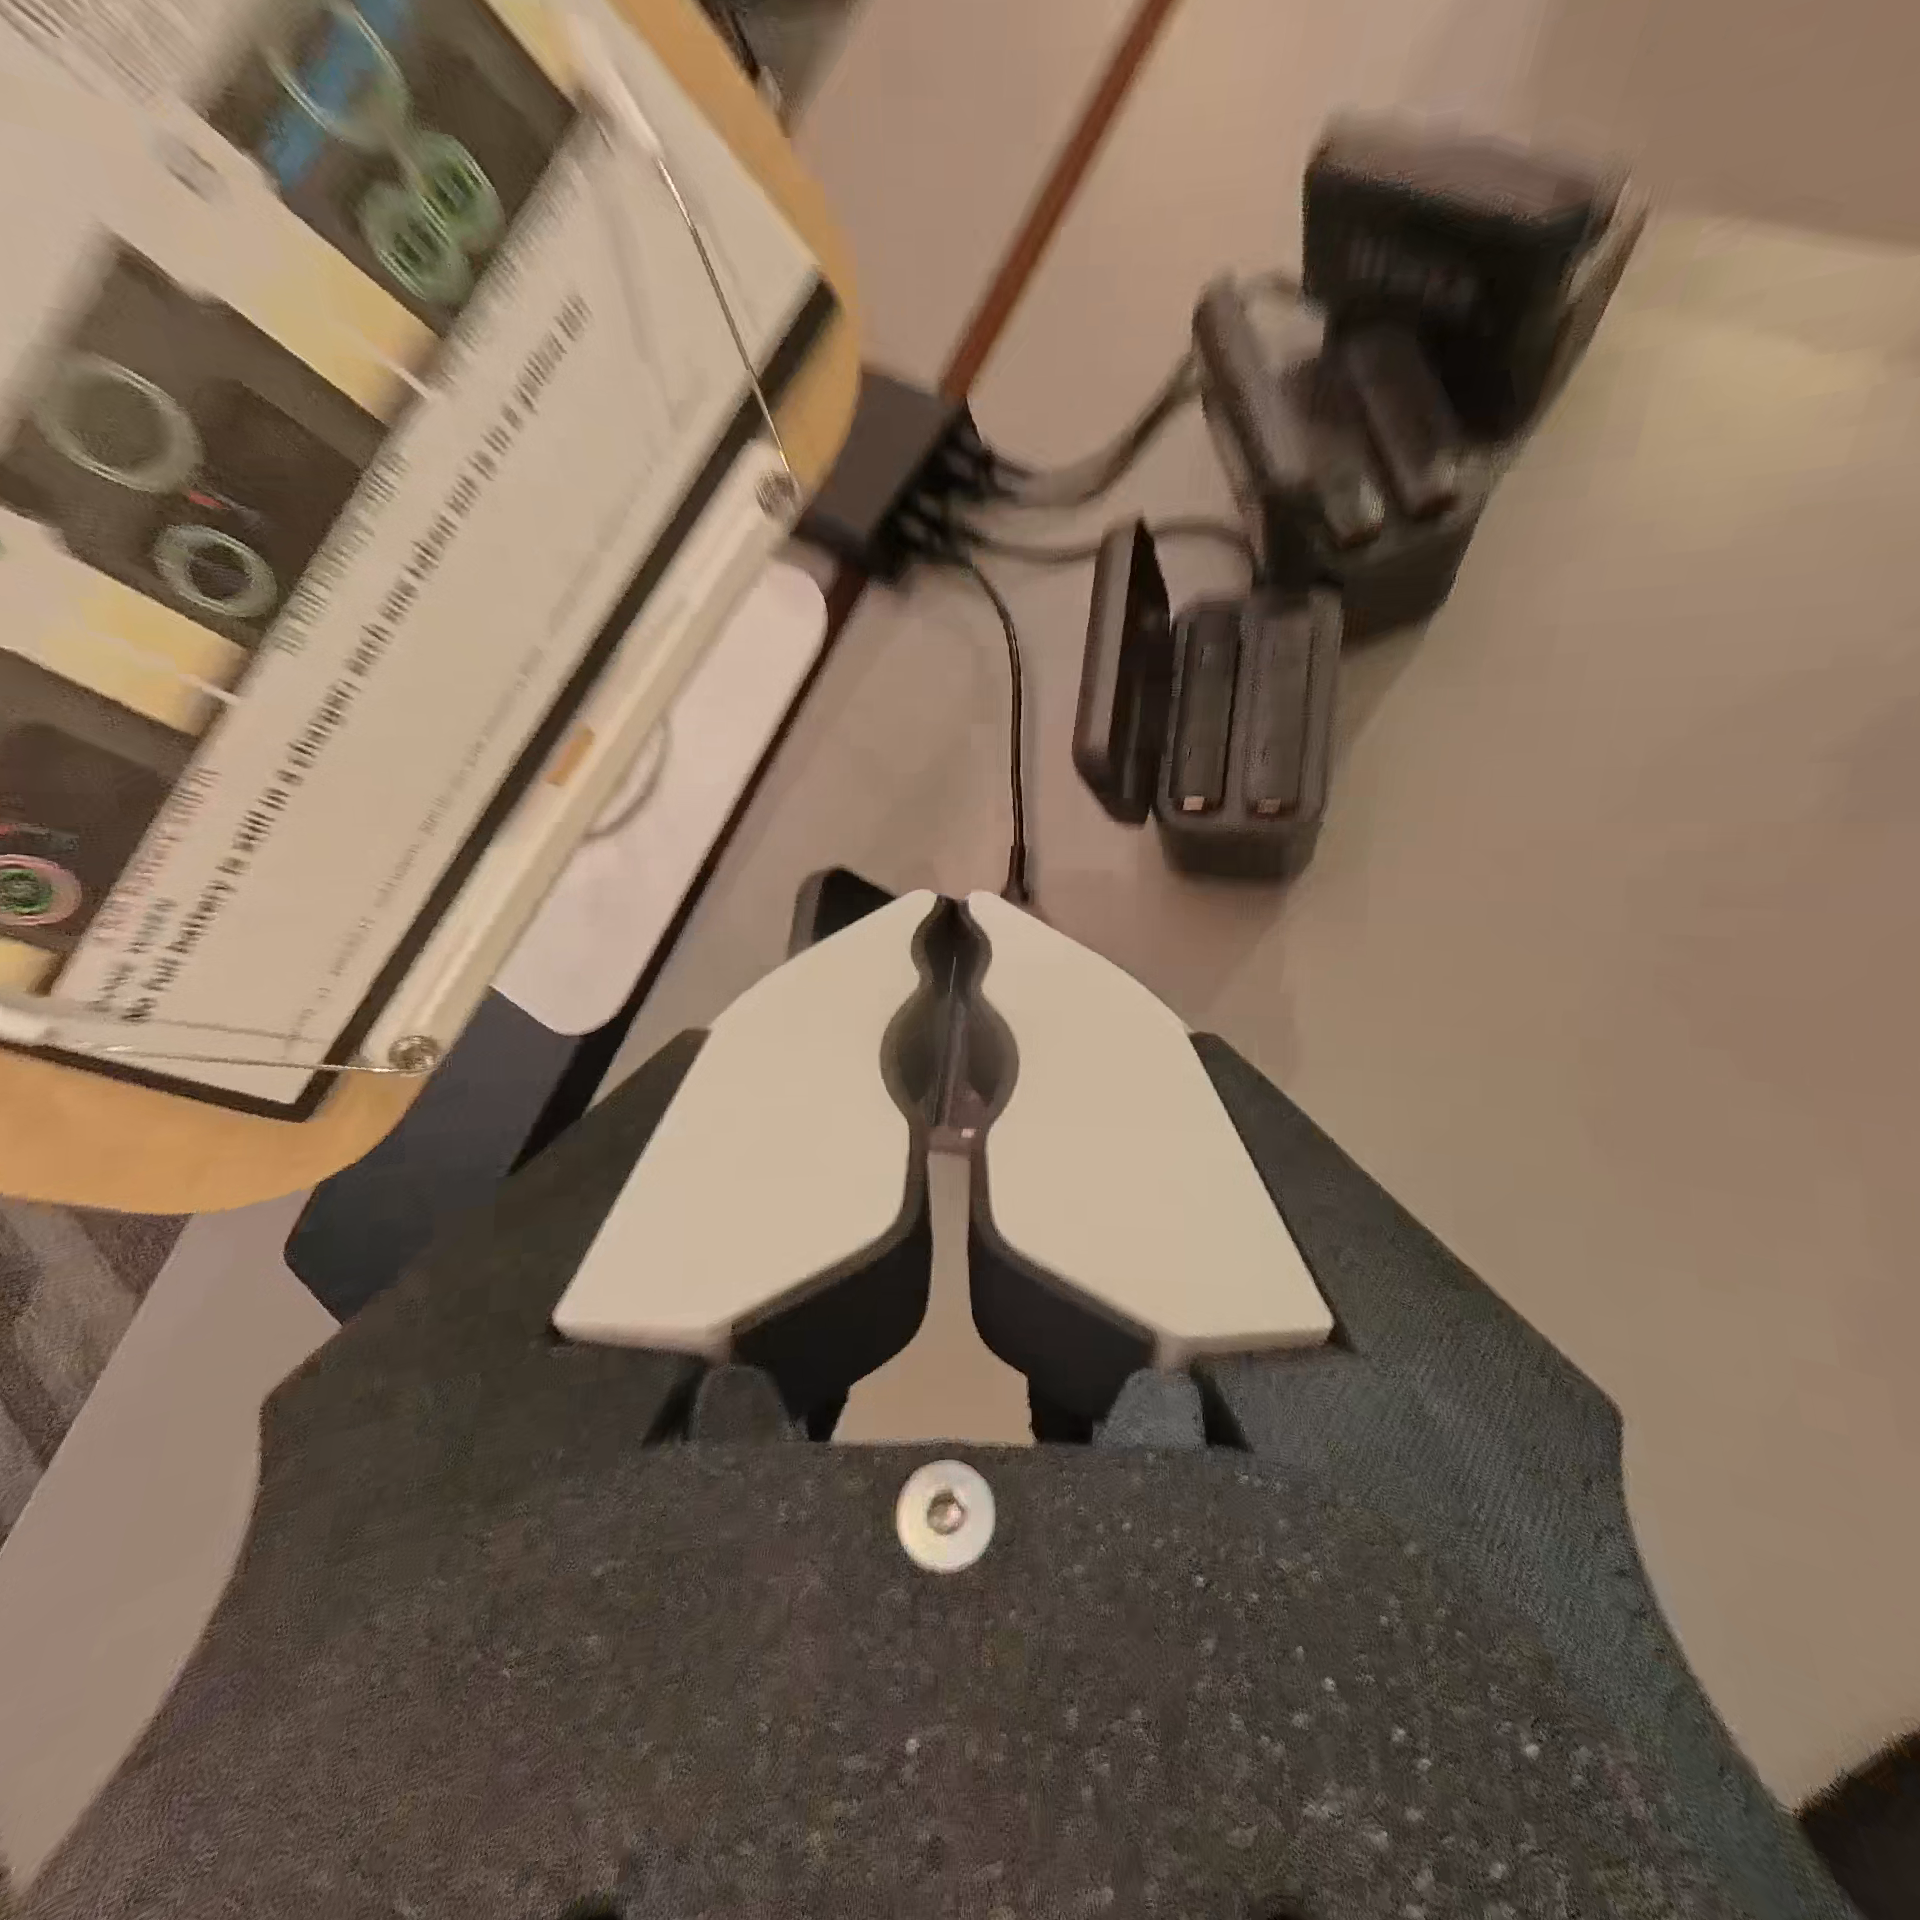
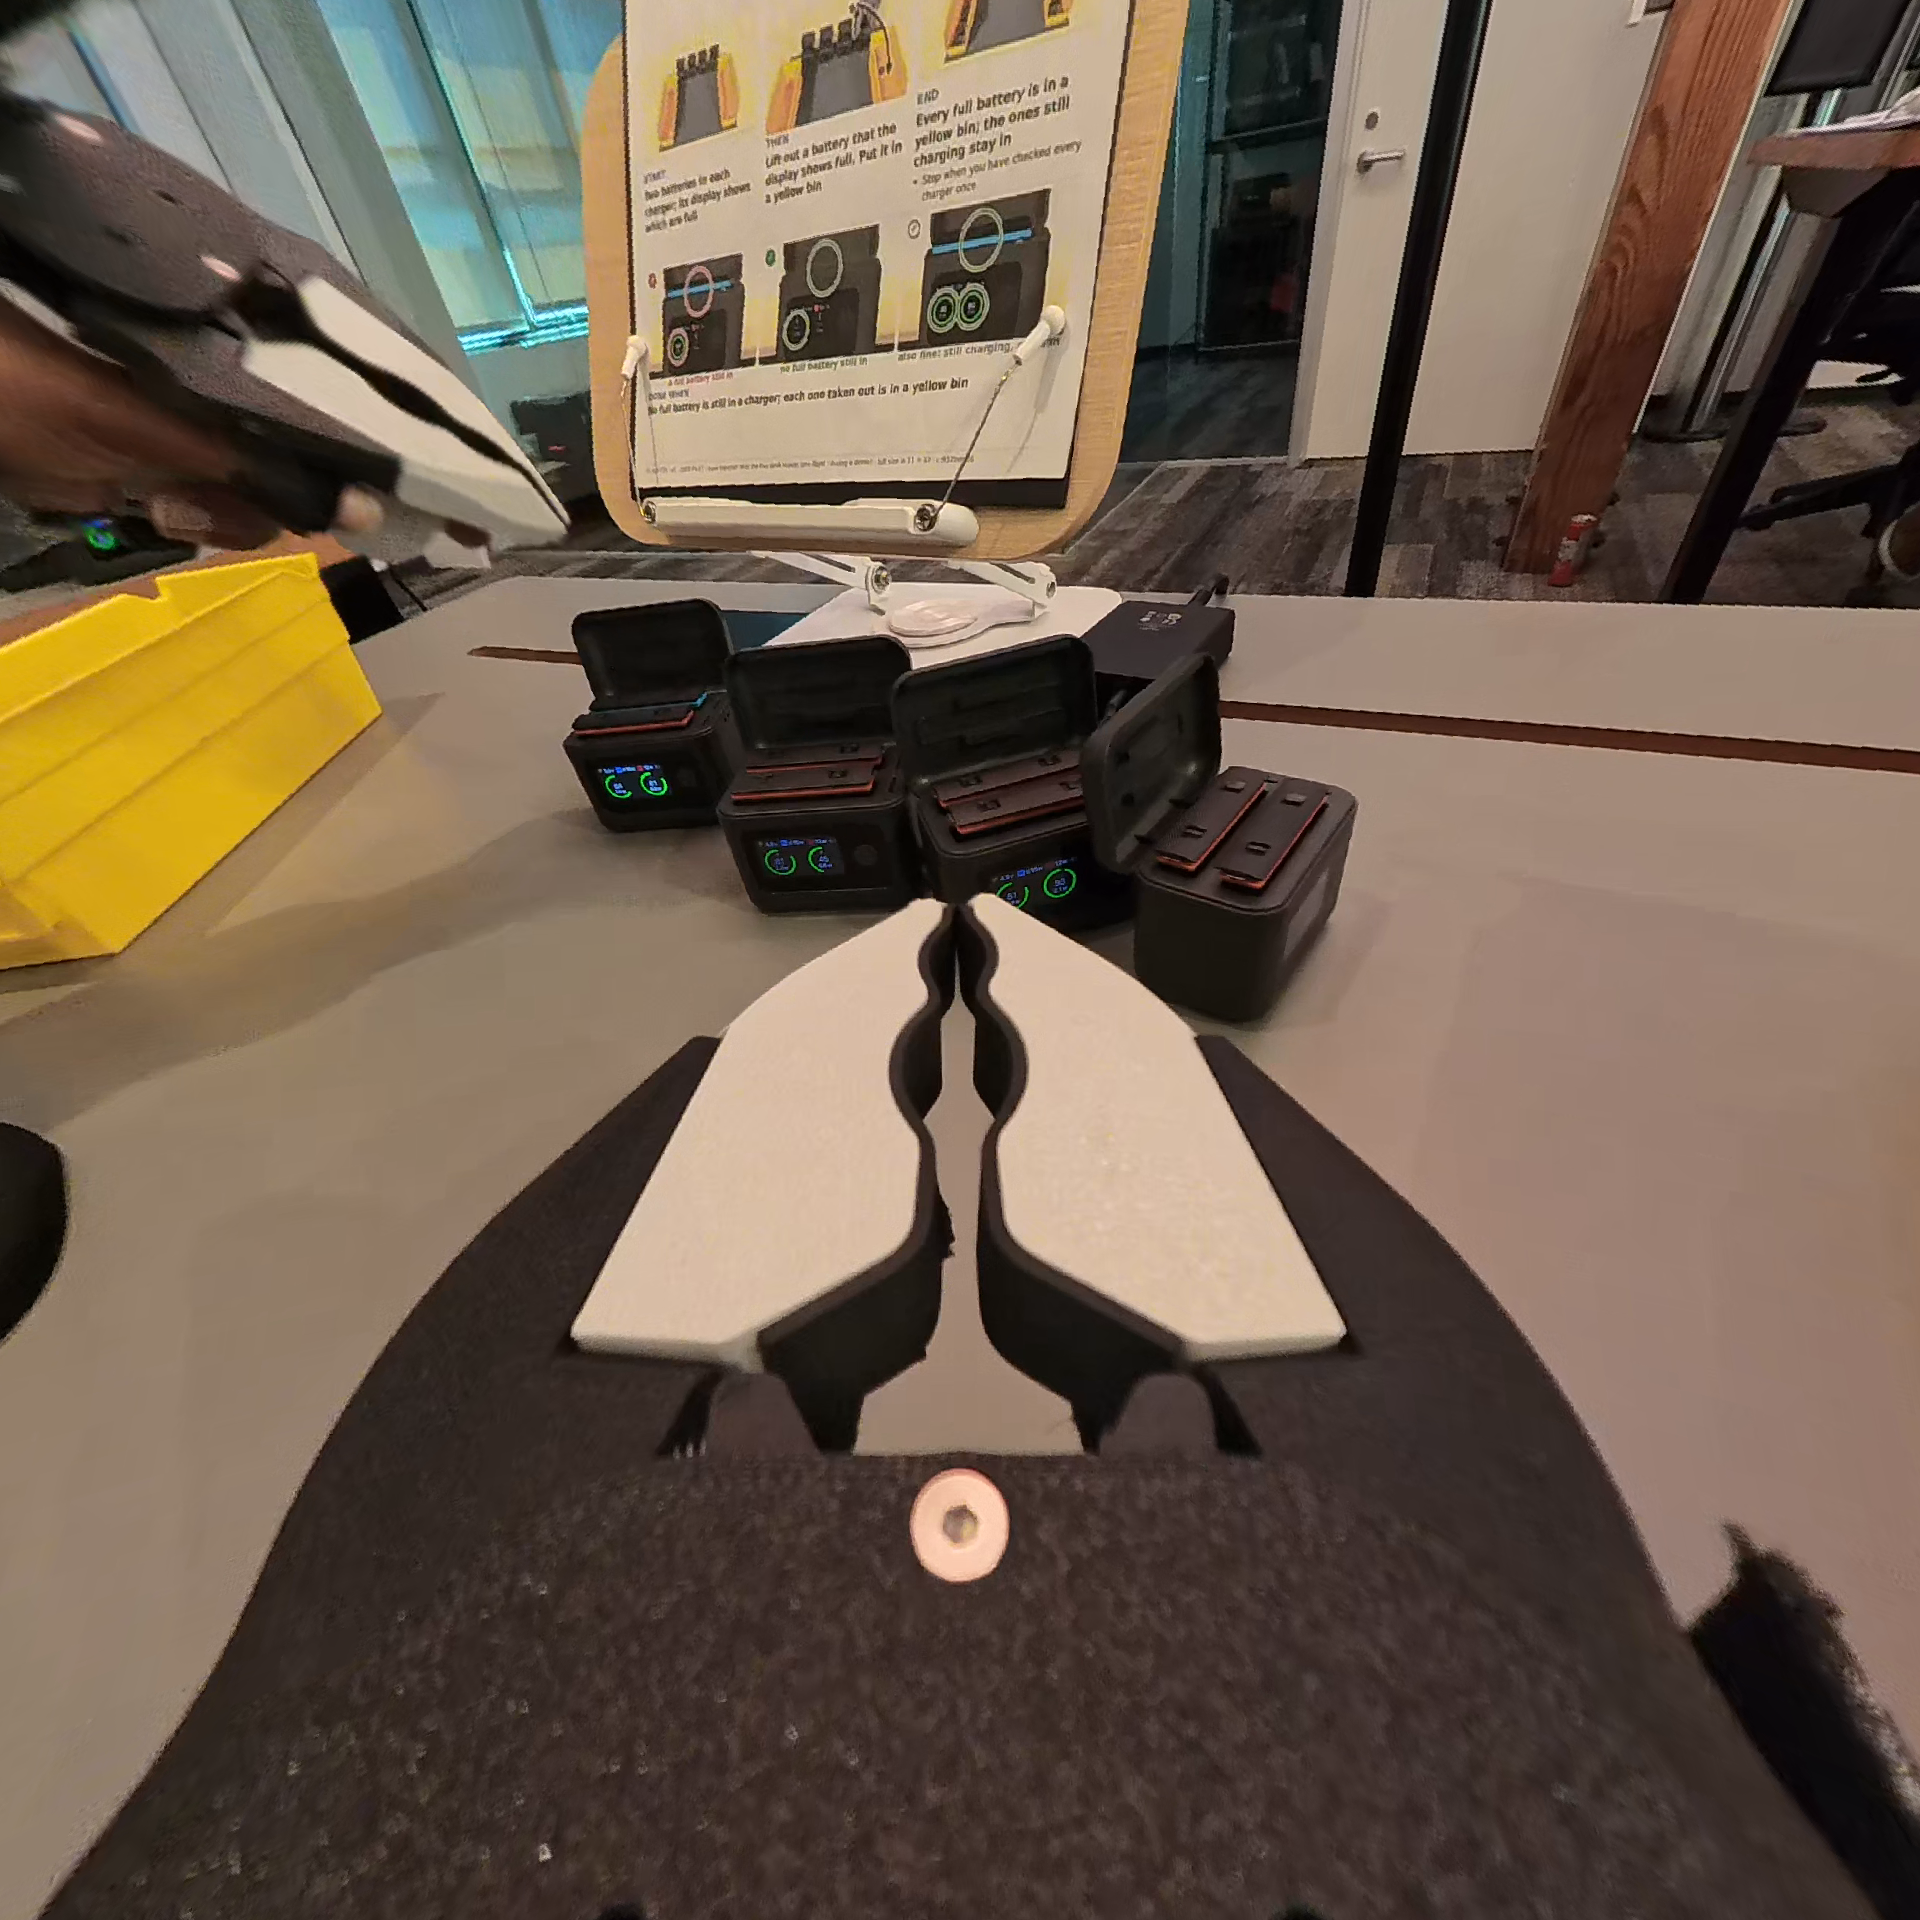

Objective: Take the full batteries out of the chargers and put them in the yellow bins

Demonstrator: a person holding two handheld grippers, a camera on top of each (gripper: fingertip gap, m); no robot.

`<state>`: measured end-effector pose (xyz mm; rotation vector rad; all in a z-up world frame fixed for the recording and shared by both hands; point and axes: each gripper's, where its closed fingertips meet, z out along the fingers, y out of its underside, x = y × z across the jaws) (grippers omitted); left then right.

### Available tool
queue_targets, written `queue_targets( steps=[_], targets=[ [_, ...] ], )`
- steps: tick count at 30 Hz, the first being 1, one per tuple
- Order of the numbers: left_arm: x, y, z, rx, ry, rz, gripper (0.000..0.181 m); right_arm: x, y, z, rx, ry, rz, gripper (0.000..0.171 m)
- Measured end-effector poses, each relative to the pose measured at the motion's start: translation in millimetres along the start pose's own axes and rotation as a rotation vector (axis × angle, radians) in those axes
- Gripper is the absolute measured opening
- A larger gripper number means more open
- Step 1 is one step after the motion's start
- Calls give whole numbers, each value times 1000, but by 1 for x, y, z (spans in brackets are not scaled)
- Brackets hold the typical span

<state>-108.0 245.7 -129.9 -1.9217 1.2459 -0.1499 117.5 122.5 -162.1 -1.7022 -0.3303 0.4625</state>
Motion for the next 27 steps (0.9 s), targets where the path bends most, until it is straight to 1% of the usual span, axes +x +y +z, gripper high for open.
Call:
queue_targets(
  steps=[3, 6, 10, 14, 17, 24, 26, 27],
  targets=[
    [11, -14, -20, 153, -97, -38, 0, 3, -1, -1, 3, 28, -11, 0],
    [28, -18, -38, 282, -176, -111, 0, 4, 0, -1, -2, 39, -15, 0],
    [50, 0, -50, 378, -237, -304, 0, 3, 3, 1, -15, 45, -14, 0],
    [71, 23, -50, 421, -289, -461, 0, 3, 5, 2, -36, 60, -42, 0],
    [82, 35, -46, 416, -328, -511, 0, 6, 12, 4, -82, 88, -69, 0],
    [108, 44, -29, 411, -314, -708, 0, 24, 36, 4, -211, 161, -164, 0],
    [114, 54, -20, 399, -338, -716, 0, 28, 39, 5, -223, 171, -177, 0],
    [117, 62, -12, 365, -356, -699, 0, 31, 41, 5, -229, 176, -177, 0]
  ],
)
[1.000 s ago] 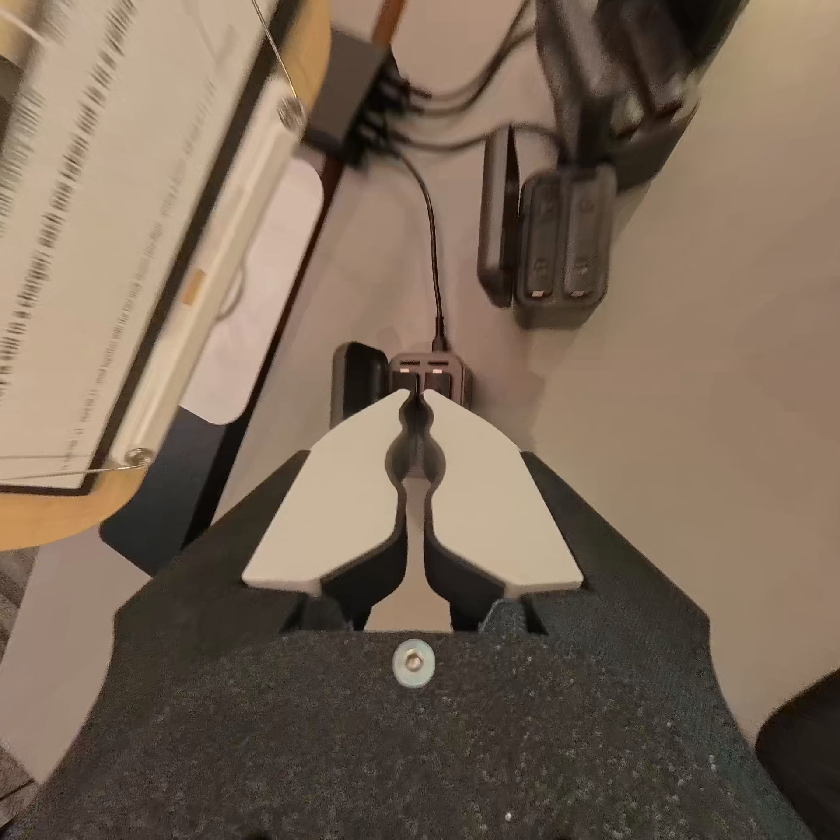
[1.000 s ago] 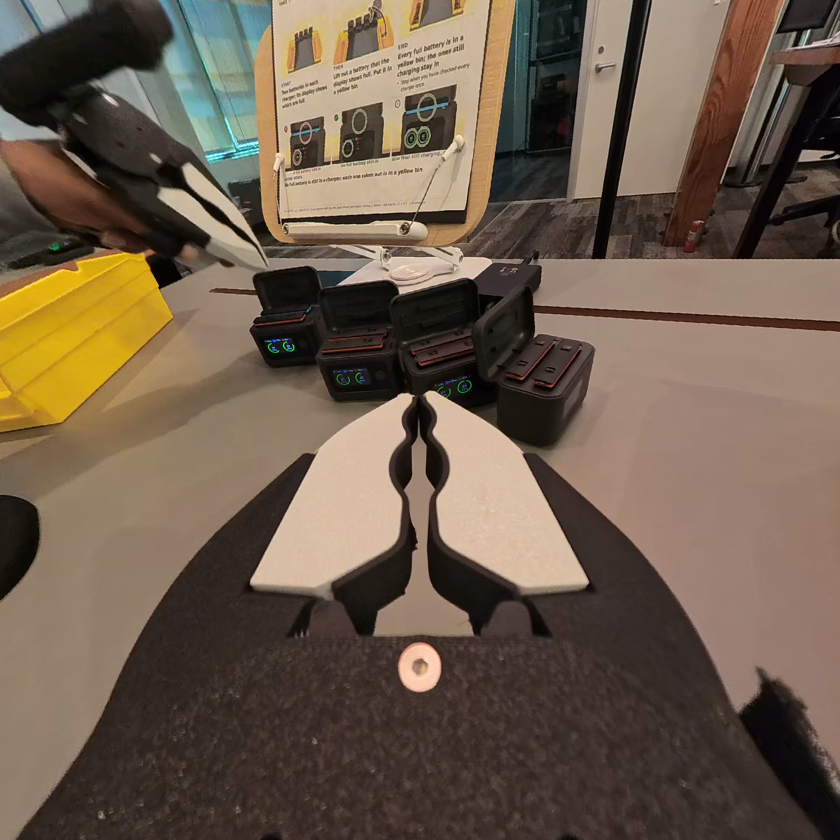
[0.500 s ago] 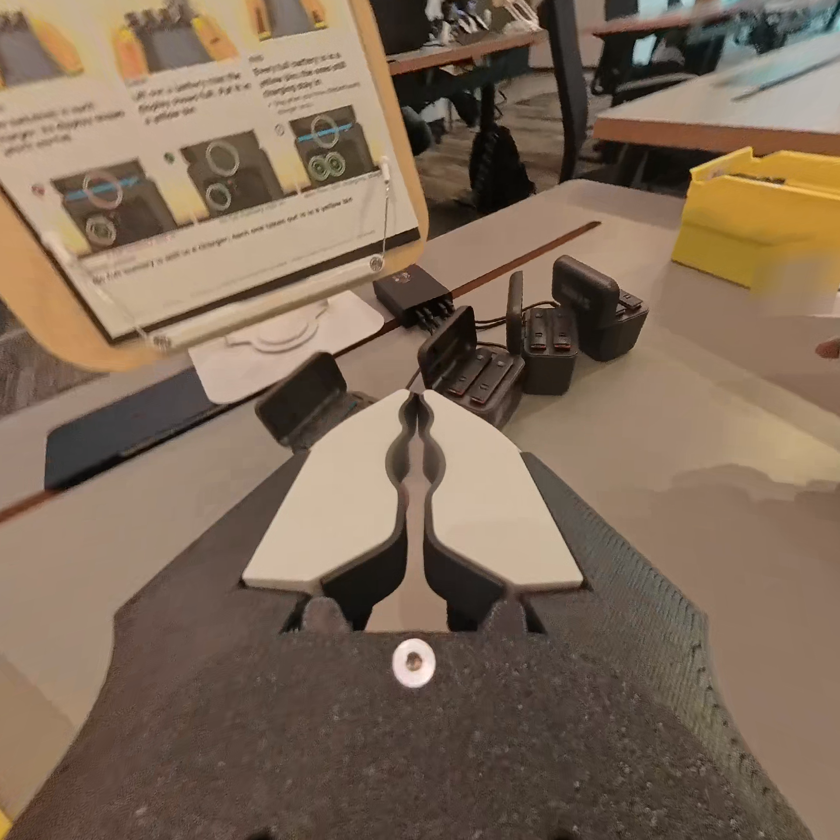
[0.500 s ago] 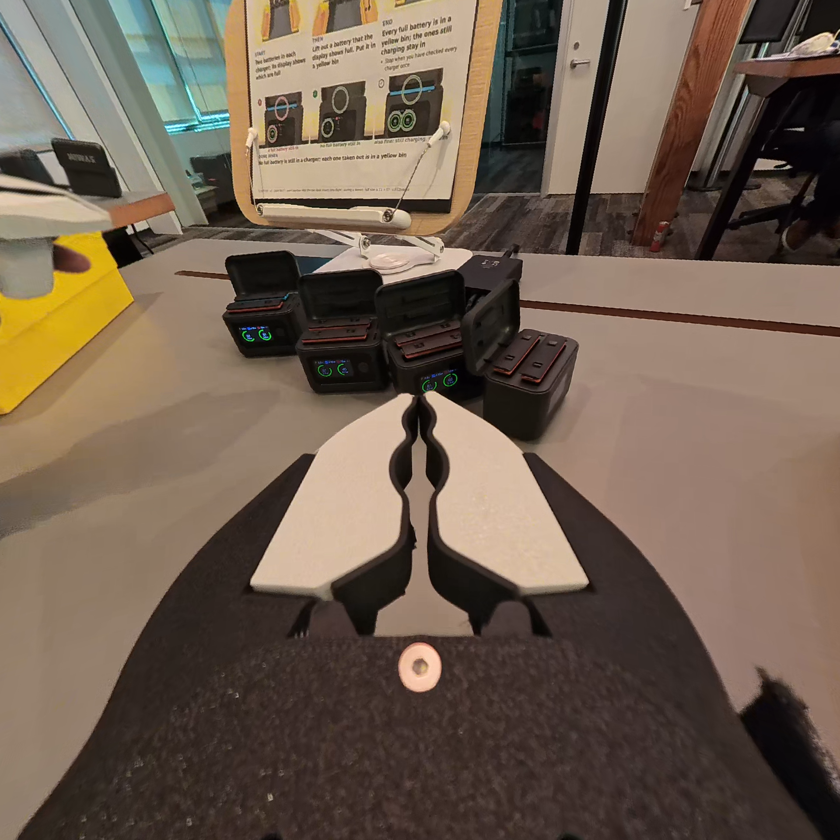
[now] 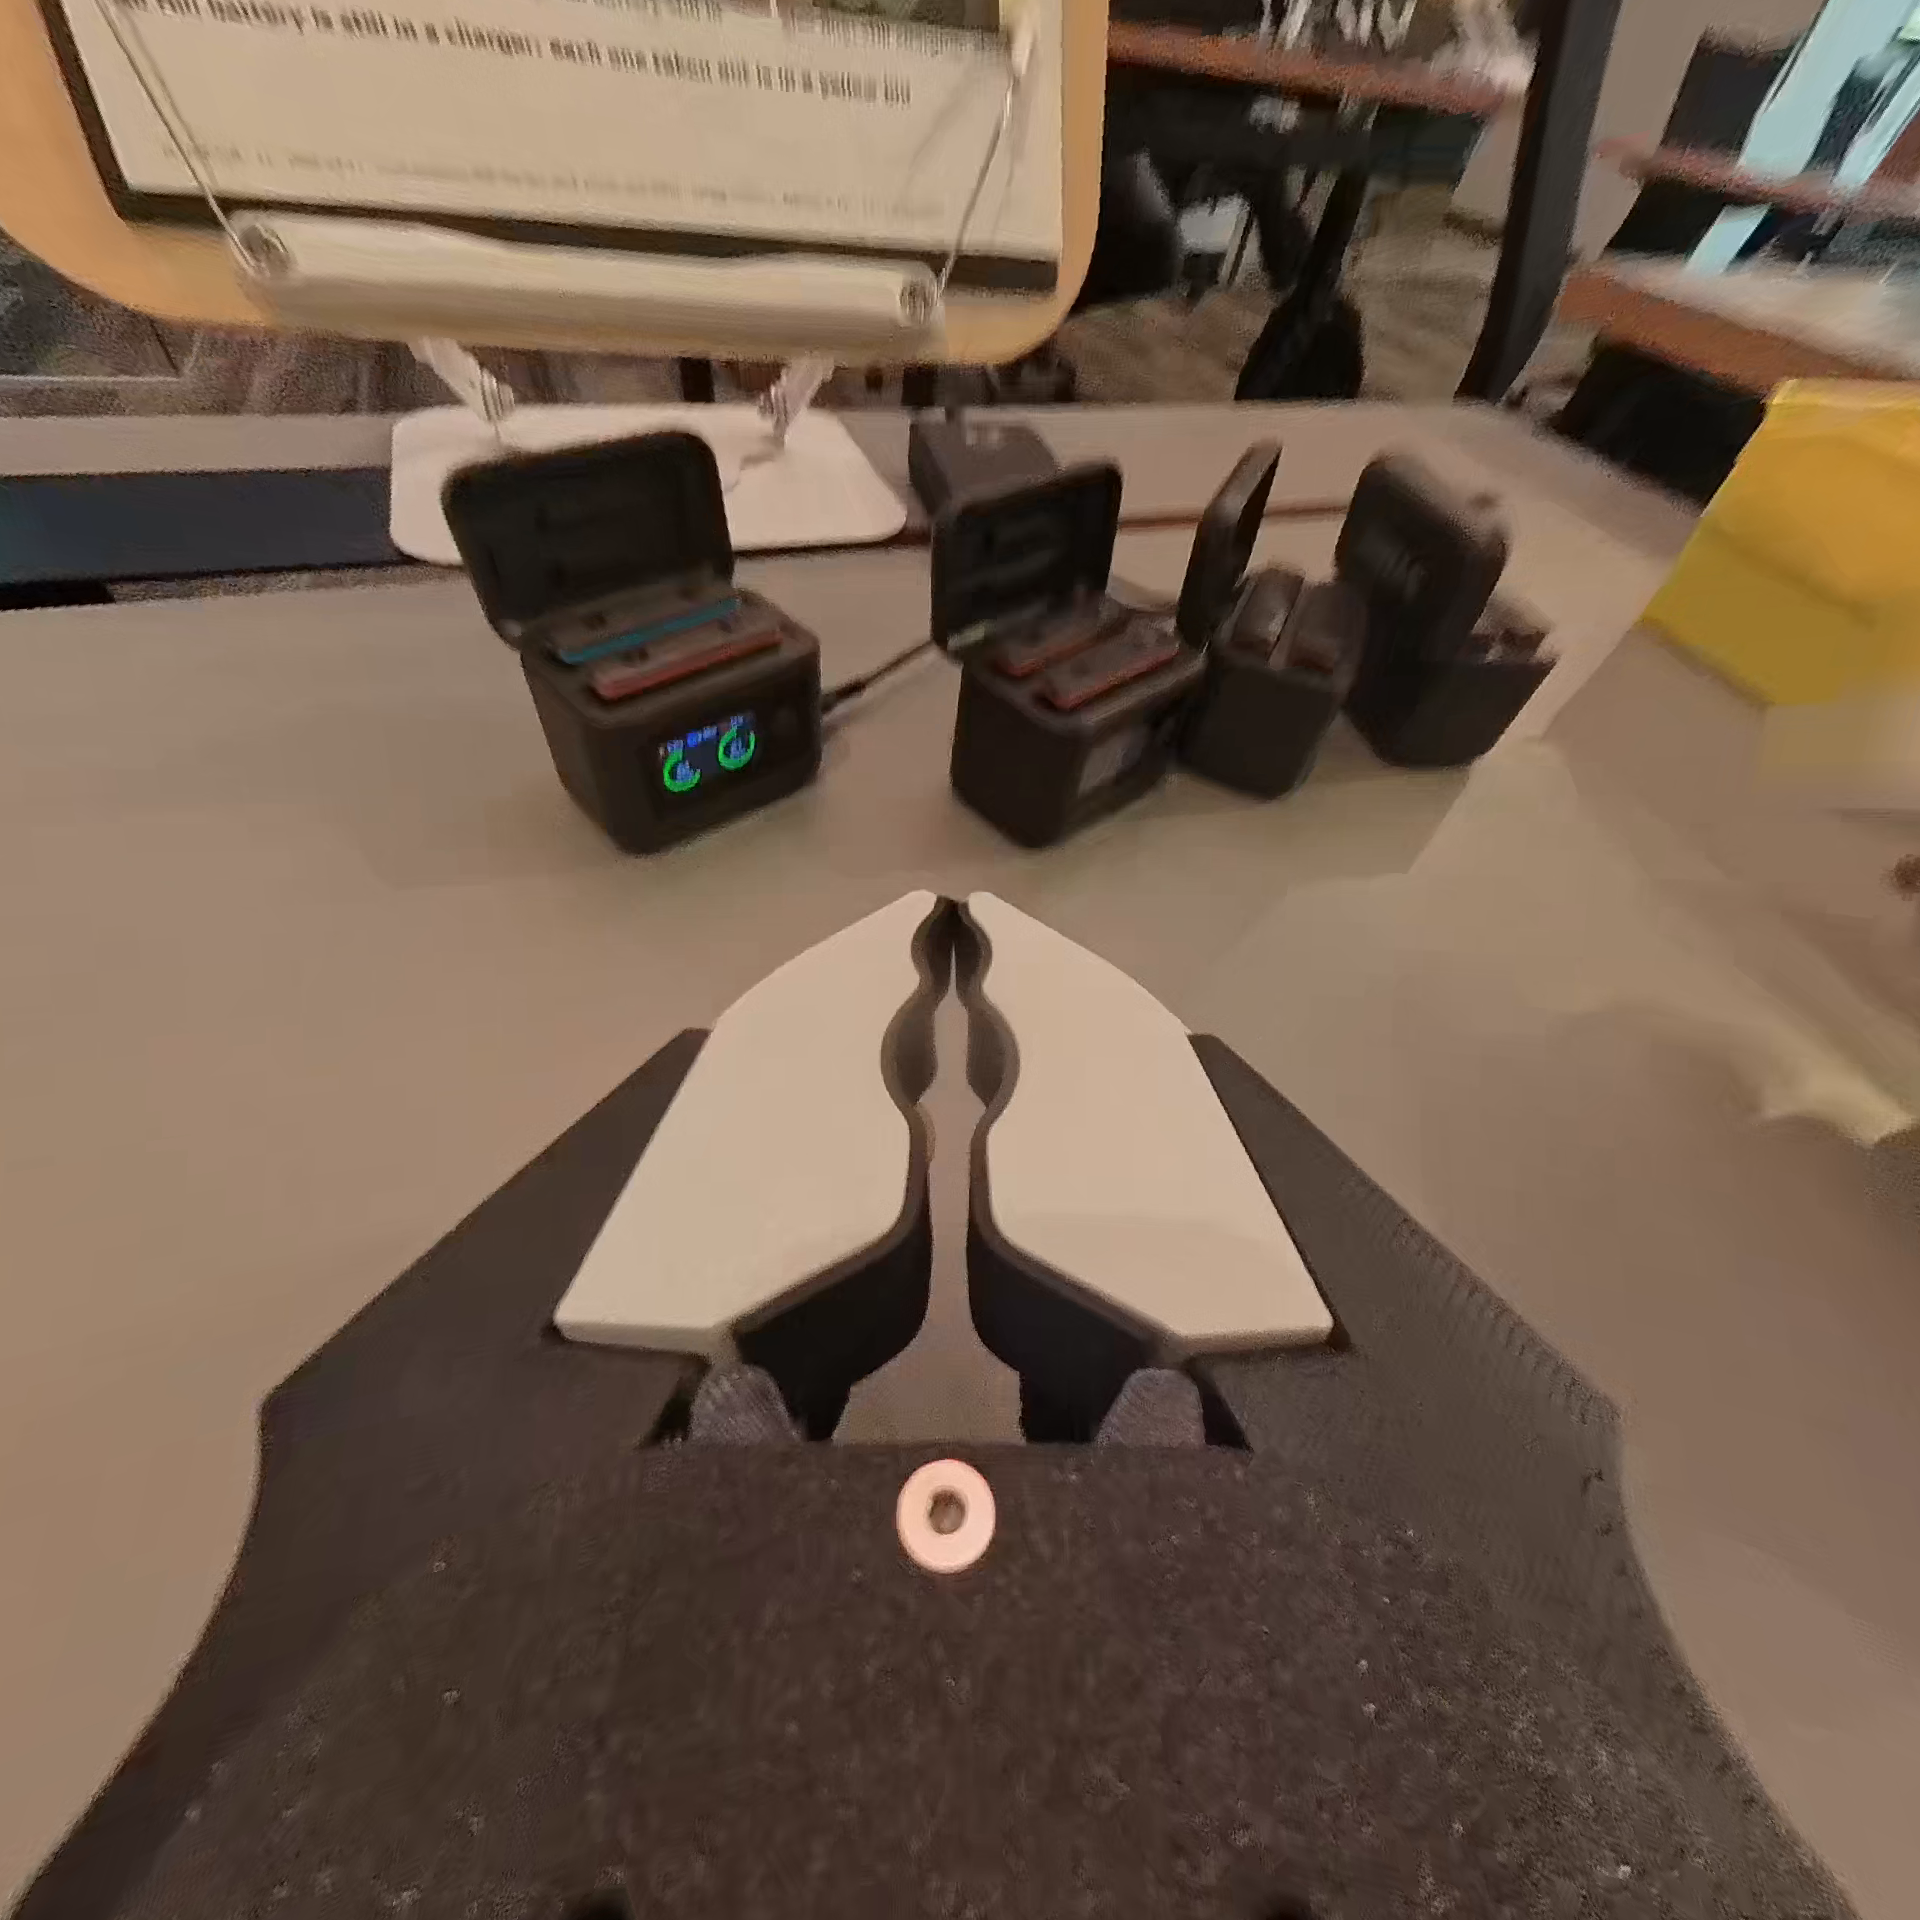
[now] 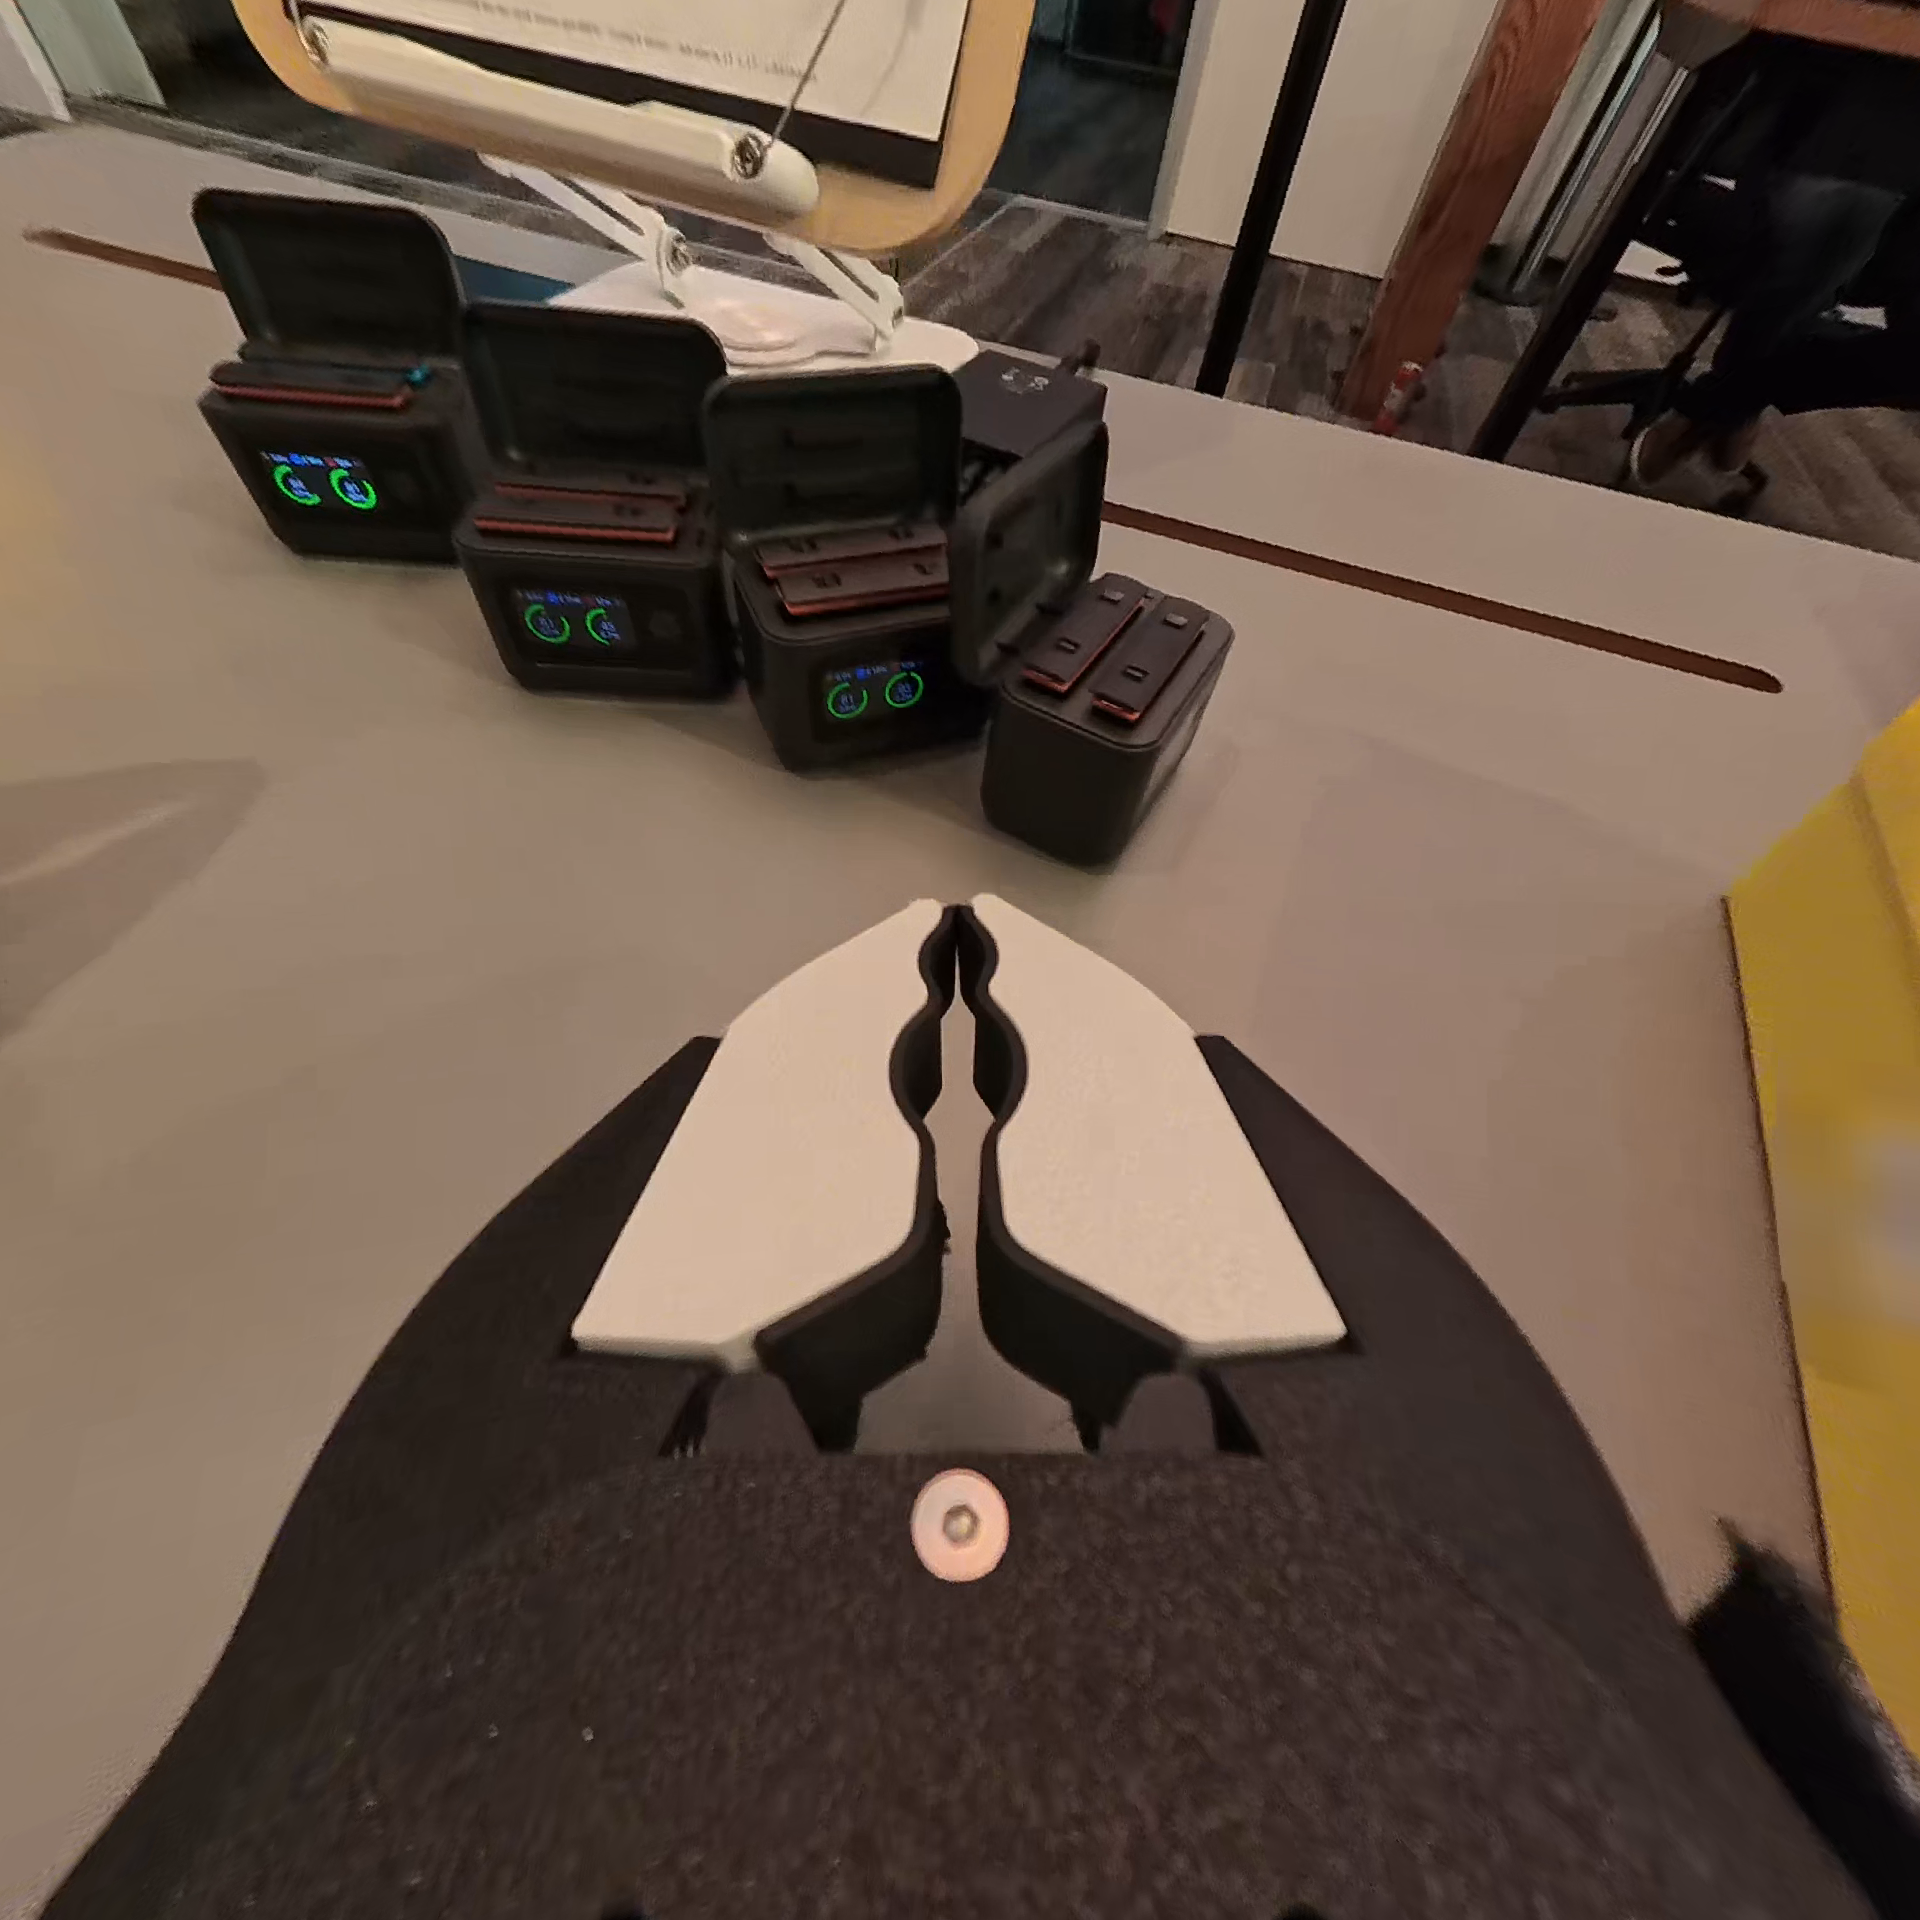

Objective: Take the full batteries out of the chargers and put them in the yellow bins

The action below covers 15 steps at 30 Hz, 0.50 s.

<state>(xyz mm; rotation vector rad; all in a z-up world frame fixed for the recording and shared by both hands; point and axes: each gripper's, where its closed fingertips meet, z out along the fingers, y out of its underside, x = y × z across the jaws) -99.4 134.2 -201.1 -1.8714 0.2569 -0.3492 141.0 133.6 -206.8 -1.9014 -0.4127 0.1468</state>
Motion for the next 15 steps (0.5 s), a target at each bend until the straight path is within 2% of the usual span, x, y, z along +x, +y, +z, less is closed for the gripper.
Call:
queue_targets(
  steps=[6, 11, 15],
  targets=[
    [-2, 13, 9, -46, -8, 60, 0, 14, 7, 2, -5, 11, 67, 0],
    [-8, 11, 8, -30, -30, 51, 0, 12, 10, 3, -15, 12, 50, 0],
    [-17, 11, 10, -27, -85, 114, 0, 11, 11, 5, -19, 15, 44, 0]
  ],
)
